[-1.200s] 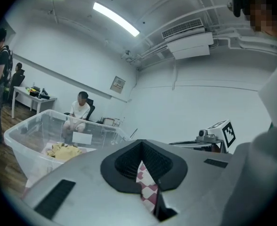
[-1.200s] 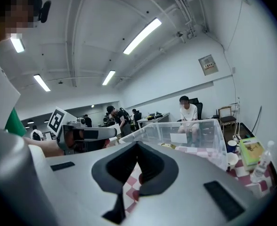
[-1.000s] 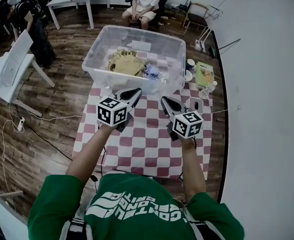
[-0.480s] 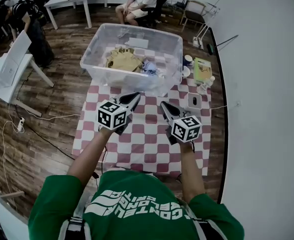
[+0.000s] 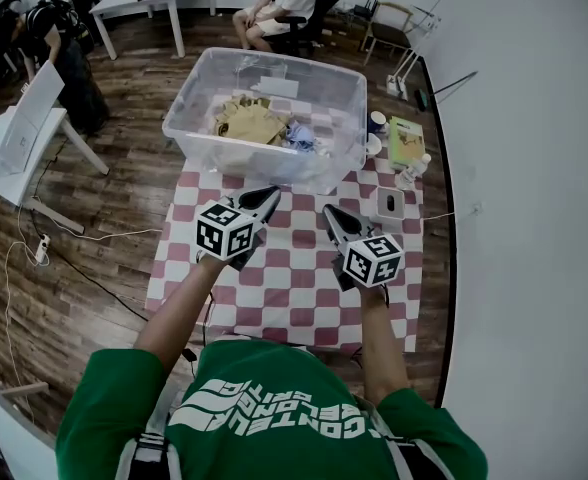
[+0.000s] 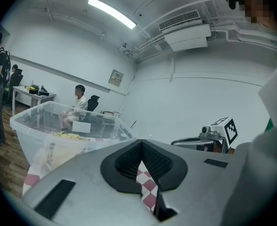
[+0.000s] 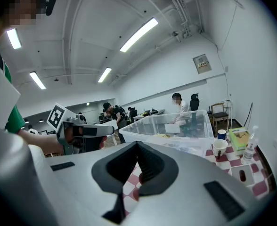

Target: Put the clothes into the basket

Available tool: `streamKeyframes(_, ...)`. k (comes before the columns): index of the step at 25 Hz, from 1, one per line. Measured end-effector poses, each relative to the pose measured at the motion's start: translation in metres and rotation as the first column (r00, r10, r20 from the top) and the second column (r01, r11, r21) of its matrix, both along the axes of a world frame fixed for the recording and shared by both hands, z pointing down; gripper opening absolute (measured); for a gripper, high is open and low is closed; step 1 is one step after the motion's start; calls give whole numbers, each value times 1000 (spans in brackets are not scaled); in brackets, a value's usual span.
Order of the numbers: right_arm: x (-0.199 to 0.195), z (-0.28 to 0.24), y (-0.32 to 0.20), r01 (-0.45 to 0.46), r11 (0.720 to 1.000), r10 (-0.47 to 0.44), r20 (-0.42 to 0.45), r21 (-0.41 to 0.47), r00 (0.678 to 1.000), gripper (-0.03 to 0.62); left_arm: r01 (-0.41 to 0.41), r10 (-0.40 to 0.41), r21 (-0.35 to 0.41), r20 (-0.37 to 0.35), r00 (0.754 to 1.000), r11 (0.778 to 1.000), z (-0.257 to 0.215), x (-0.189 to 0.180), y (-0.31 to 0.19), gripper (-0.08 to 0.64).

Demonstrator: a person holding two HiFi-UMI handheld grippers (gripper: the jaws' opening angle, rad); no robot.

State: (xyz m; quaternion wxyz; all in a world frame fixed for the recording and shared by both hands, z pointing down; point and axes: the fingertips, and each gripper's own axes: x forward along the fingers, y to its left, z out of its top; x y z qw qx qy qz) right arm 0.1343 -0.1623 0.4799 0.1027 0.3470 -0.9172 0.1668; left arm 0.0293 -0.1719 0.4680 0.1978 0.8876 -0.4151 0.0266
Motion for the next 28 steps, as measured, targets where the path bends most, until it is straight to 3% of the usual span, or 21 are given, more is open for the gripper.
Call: streamKeyframes(28, 4, 10, -3, -12, 1000, 12, -35, -9, 999, 8, 11, -11, -4, 1, 1000, 1000, 8, -12, -1, 5)
